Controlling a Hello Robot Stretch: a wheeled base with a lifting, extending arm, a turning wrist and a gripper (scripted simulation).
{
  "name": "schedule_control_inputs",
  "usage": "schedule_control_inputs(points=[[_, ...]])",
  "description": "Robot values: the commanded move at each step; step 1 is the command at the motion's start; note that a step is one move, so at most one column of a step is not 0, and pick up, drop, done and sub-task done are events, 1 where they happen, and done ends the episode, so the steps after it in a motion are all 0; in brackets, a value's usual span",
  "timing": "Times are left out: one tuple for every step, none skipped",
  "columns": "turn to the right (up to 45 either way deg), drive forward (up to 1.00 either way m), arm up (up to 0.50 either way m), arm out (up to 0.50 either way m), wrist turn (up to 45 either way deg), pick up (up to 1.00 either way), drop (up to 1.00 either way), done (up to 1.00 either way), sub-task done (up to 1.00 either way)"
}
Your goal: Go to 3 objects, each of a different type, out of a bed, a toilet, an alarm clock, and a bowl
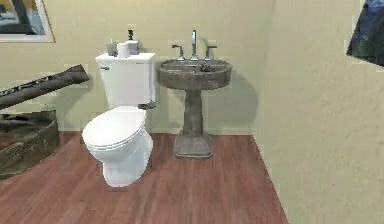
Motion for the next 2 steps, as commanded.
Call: schedule_control_inputs(points=[[-3.0, 0.00, 0.00, 0.00, 0.0, 0.00, 0.00, 0.00, 0.00], [0.0, 0.60, 0.00, 0.00, 0.0, 0.00, 0.00, 0.00, 0.00]])
